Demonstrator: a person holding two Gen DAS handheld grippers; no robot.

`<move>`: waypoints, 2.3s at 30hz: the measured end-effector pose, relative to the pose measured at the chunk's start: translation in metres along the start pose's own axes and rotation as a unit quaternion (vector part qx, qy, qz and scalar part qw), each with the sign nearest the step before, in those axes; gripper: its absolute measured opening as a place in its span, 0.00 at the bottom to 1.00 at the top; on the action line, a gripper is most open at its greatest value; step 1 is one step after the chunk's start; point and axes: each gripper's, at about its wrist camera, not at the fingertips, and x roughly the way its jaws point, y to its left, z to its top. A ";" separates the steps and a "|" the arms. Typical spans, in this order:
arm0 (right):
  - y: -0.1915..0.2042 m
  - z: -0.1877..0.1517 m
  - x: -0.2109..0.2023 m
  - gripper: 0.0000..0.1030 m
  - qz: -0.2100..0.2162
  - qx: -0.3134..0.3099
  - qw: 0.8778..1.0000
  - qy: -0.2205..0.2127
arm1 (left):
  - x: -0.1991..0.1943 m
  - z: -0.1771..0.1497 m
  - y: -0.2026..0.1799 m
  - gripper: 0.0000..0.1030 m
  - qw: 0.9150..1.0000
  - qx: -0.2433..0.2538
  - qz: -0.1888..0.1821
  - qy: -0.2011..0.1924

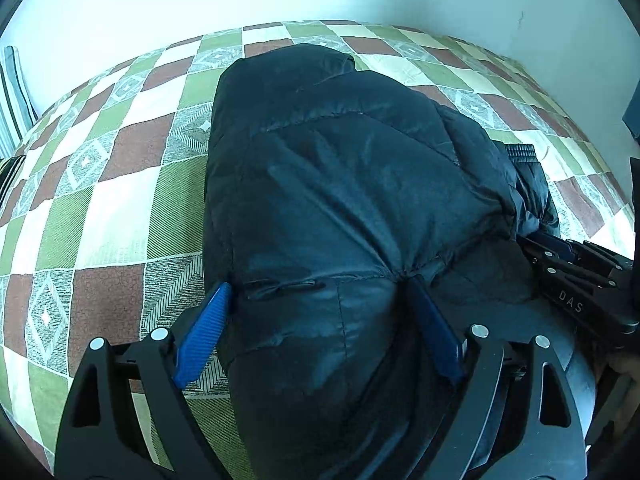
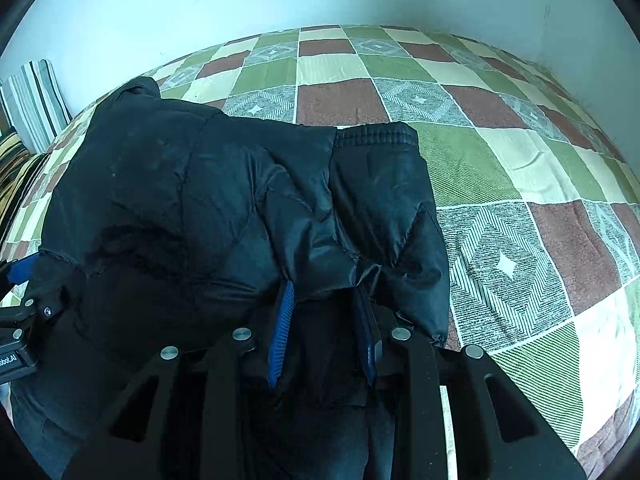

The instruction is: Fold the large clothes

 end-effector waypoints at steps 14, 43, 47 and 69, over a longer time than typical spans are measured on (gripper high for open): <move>-0.003 0.000 -0.041 0.56 -0.018 0.007 0.999 -0.030 | -0.025 0.000 0.017 0.85 0.999 -0.039 -0.033 -0.011; -0.025 -0.041 -0.018 0.46 0.130 0.141 0.981 0.036 | -0.042 -0.056 0.023 0.94 0.993 -0.093 -0.073 -0.016; -0.022 -0.037 -0.015 0.46 0.125 0.141 0.982 0.034 | -0.040 -0.055 0.025 0.94 0.993 -0.095 -0.074 -0.015; -0.016 -0.040 -0.018 0.45 0.112 0.133 0.984 0.028 | -0.034 -0.050 0.038 0.94 0.991 -0.108 -0.074 -0.015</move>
